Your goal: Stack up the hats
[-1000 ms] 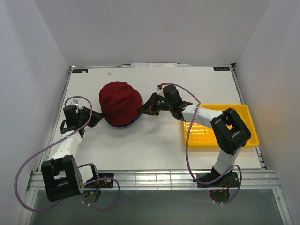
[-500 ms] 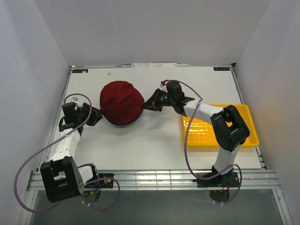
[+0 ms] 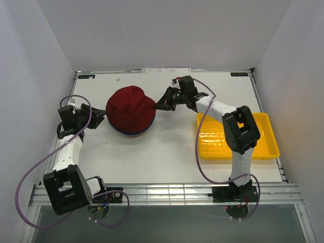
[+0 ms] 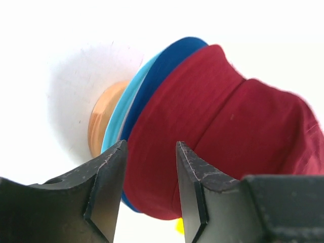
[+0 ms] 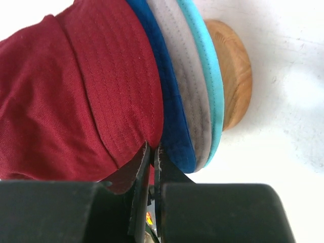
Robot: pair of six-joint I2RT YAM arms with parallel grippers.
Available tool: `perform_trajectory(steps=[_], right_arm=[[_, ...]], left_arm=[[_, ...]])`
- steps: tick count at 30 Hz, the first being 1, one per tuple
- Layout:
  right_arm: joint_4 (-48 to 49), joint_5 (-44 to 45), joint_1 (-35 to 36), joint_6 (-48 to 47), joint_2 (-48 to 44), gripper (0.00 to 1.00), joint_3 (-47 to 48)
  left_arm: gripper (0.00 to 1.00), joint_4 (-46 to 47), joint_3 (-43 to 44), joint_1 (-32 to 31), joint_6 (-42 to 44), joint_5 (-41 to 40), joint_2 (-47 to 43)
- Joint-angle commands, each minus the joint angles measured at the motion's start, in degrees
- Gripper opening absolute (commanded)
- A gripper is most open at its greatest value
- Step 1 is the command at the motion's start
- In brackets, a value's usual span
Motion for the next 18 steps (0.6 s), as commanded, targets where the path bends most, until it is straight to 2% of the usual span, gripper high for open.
perform_trajectory(steps=[1,5,6,9,18], right_arm=[[-4.2,-1.9,-1.2,-3.1,1.6,0.08,5.2],[-7.0,-2.8,-1.7,-4.5,4.3,0.08,9.6],[-7.7,-2.9,-1.9,-5.0,4.8,0.08,10.2],[-8.2,-3.2,-2.1,-5.2,5.7,0.08,11.6],[-9.9,-3.7,-2.2,-5.7,7.5,0.08,14.8]], left_arm=[[0.54,4.3,2.8,1.5,-1.1,3.2,1.5],[0.57,8.6,2.8,2.1,-2.3,6.8,4.1],[0.57,12.8,2.4,2.1,-3.6,7.6,4.9],[0.57,16.9,1.4,2.1,-5.3,10.0,6.1],[0.57,21.9,0.1,2.1,-6.6,12.7,10.1]])
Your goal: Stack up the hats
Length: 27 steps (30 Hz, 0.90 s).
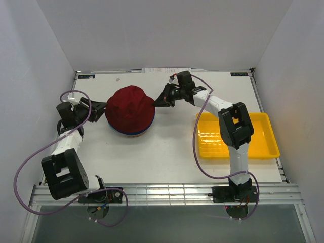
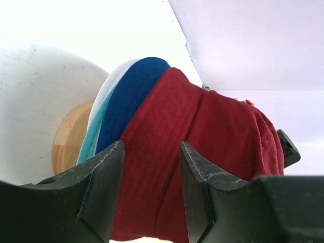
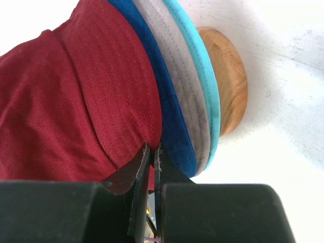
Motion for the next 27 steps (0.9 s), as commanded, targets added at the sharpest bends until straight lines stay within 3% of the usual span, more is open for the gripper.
perform_trajectory(steps=[1,22,27], right_arm=[[-0.6,0.4,-0.8,-1.1,0.5,0.08,3.2],[-1.5,0.4,-0.9,-1.4,1.5,0.08,4.7],[-1.5,0.5,-0.8,-1.5,1.7,0.08,4.8]], left_arm=[[0.57,3.8,-0.8,0.4,-0.5,2.4,0.7],[0.57,-3.0,0.6,0.3,4.7,-0.5,1.8],[0.57,0.5,-1.0,0.4,2.9,1.8,1.6]])
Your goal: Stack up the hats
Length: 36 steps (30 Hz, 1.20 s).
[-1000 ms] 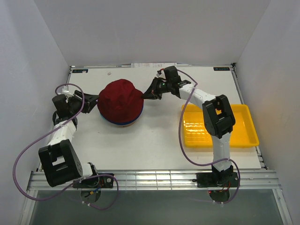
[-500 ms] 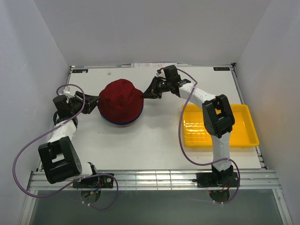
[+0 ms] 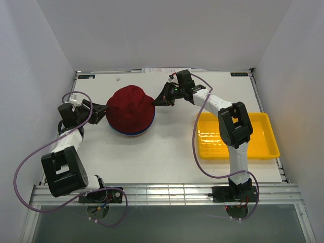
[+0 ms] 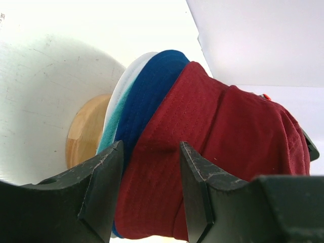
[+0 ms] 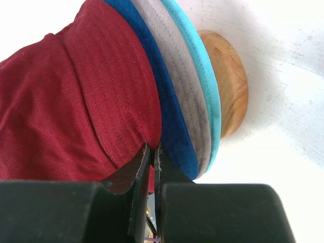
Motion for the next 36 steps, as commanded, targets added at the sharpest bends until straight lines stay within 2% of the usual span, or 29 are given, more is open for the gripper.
perform_trajectory(steps=[1,6,10,16,20,28,36], right_arm=[[0.1,0.6,-0.8,-0.8,0.7,0.08,2.6],[0.1,0.7,-0.8,-0.8,1.0,0.08,2.8],[0.1,0.7,-0.8,-0.8,1.3,0.08,2.9],[0.1,0.8,-0.8,-1.1,1.6,0.08,2.9],[0.1,1.0,-0.8,-1.3,1.9,0.08,2.7],[-0.5,2.6,-0.9,-3.2,2.3,0.08,1.2],[0.1,4.5,-1.8,-6.8,3.3,0.08,-4.4]], left_arm=[[0.57,1.8,-0.5,0.3,0.0,1.7,-0.4],[0.53,3.2,-0.4,0.3,-0.7,2.8,0.2],[0.44,3.9,-0.9,0.3,-1.1,3.1,0.9],[0.22,5.0,-2.0,0.3,-2.0,3.0,1.8],[0.01,5.0,-2.6,0.3,-2.3,2.3,2.3],[0.00,4.8,-5.2,0.3,-3.2,-2.0,2.5],[0.00,2.5,-7.1,0.3,-2.1,-5.3,4.6]])
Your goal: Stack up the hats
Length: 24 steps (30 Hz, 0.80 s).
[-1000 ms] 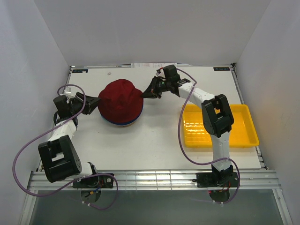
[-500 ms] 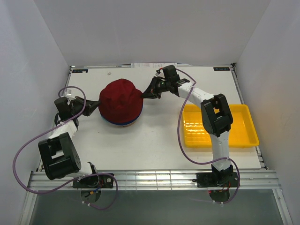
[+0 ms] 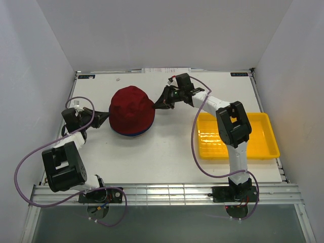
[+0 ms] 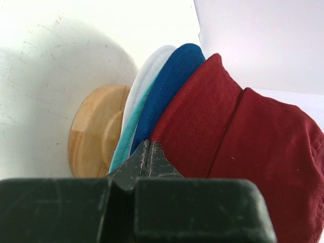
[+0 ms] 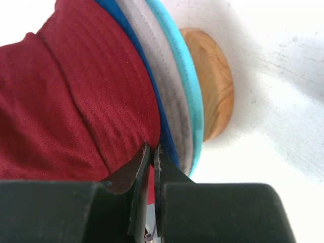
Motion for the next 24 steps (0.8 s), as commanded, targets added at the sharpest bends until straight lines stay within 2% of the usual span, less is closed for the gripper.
perform_trajectory(steps=[1,8,24], right_arm=[[-1.2,4.6,-1.9,-4.2,2.1,0.08,-2.9],[0.7,4.8,-2.3,-5.0,2.6,0.08,-4.1],[-1.6,7.4,-2.6,-10.3,2.3,0.08,-1.6]], left_arm=[[0.00,-3.4,-2.5,0.1,2.1,-5.6,1.8],[0.00,-4.7,-2.9,0.1,3.5,-7.1,2.7],[0.00,-8.1,-2.7,0.1,7.4,-10.7,4.2]])
